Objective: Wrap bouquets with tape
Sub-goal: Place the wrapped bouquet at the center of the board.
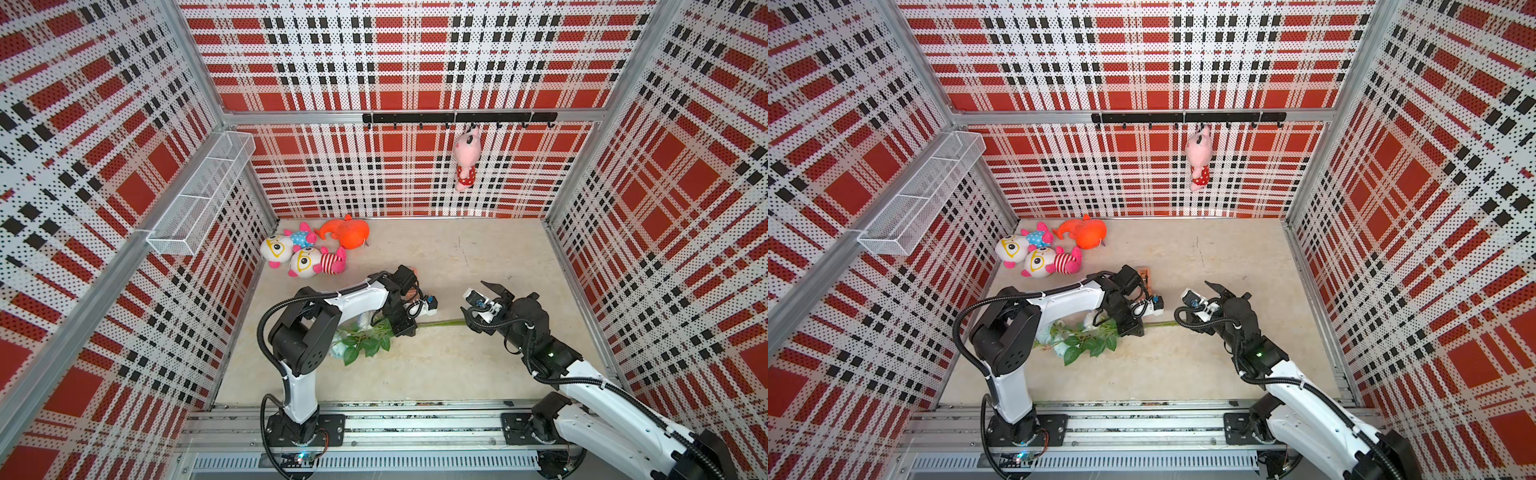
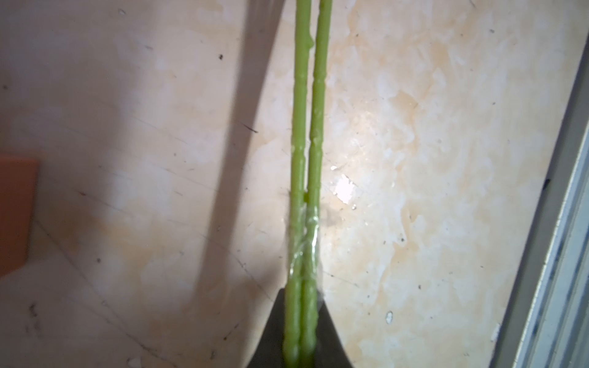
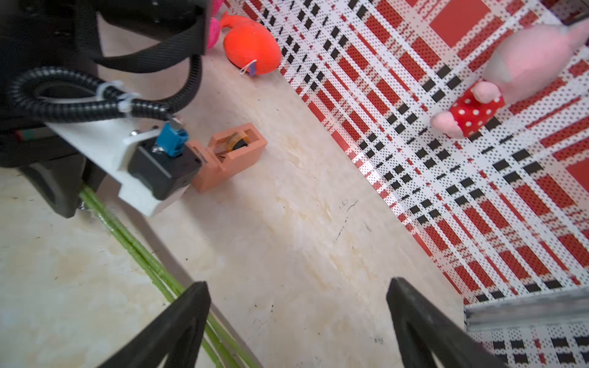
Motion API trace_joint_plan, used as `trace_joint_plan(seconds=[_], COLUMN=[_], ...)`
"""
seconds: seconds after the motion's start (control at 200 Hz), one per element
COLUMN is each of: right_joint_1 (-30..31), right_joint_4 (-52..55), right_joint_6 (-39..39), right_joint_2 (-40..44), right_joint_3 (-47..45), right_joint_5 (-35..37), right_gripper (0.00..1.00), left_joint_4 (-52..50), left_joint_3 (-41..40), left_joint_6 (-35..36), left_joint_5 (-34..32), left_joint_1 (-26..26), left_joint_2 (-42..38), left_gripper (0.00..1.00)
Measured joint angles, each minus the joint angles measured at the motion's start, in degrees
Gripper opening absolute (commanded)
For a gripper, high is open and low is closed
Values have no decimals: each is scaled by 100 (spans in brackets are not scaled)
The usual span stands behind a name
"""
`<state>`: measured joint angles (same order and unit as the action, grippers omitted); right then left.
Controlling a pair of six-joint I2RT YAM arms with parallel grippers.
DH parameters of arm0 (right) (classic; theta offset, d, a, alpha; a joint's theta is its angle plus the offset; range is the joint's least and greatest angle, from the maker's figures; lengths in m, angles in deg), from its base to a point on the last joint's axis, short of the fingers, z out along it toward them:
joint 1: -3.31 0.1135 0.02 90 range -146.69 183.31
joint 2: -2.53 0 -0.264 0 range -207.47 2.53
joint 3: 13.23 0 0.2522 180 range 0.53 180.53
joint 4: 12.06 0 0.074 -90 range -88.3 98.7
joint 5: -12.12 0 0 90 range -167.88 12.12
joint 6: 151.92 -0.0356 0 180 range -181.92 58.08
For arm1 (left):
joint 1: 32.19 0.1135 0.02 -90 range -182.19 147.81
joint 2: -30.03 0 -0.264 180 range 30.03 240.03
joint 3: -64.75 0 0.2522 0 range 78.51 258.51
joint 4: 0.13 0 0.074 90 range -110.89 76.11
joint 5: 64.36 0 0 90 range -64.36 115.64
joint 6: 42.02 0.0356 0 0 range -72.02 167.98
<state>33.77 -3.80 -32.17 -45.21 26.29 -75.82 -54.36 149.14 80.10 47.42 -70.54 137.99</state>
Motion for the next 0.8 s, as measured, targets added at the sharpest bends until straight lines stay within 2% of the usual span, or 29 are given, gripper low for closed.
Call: trace_joint_plan(seconds=[0.04,0.13,0.16,0.175,0.18,0.19,0.481,0.802], right_joint_1=[-28,-33,-35,-37,-39,-39,-85,-262], right_joint_4=[-63,-160,-177,-184,-186,-192,-212,-474], right_joint_6=[-79,-175,-199,-216,-219,-223,-398,-1032], right_joint_2=[0,0,0,0,0,0,83,323], right_joint_3=[0,0,0,0,0,0,-15,-197], right_joint_5=[17,20,20,20,20,20,13,-2], right_gripper=[93,94,94,94,94,95,99,100], left_joint_4=[59,114,120,127,129,131,83,66], left_joint_3=[9,15,15,15,15,15,116,588], left_joint_6=[2,17,24,24,26,20,55,55], left_joint_5=[-48,-151,-173,-175,-175,-177,-247,-160], left_joint_1=[0,7,13,17,17,20,92,229], left_joint_2=[0,0,0,0,0,0,-57,-754], left_gripper=[23,54,71,85,94,100,98,98])
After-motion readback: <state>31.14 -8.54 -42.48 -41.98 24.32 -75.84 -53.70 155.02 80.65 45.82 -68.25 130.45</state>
